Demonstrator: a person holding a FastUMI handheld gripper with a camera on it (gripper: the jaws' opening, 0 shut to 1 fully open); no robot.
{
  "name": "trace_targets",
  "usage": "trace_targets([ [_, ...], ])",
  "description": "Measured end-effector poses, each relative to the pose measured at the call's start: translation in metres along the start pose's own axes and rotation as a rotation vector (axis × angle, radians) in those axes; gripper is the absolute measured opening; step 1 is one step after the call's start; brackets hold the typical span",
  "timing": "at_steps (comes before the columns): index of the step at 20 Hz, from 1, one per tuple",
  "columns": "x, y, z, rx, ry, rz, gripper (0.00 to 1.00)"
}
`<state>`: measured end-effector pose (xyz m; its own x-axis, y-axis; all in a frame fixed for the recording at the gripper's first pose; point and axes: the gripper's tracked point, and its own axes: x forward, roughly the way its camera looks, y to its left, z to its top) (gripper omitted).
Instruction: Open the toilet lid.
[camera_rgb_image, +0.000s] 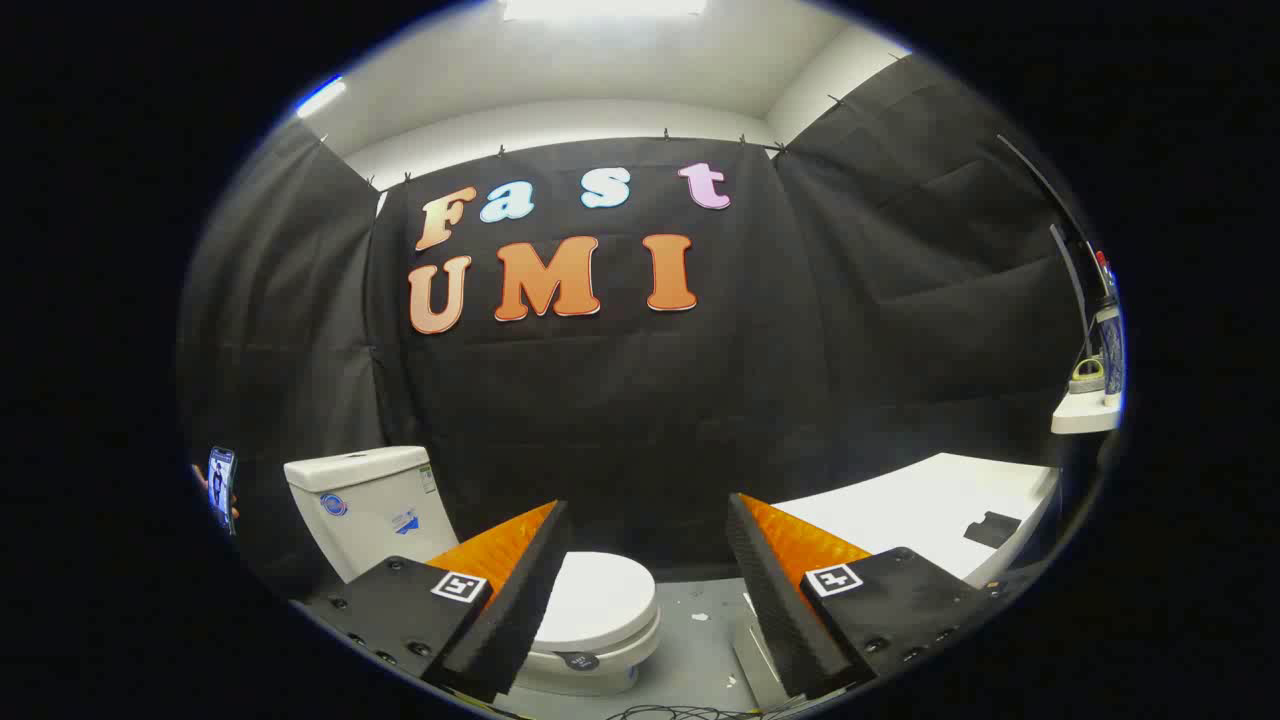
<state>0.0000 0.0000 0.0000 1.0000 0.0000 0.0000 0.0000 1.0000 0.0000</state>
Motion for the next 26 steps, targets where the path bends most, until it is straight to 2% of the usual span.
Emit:
trace_targets([
  [26,0.0007,-0.0019,-0.0035,0.013,0.018,-0.006,1.0],
])
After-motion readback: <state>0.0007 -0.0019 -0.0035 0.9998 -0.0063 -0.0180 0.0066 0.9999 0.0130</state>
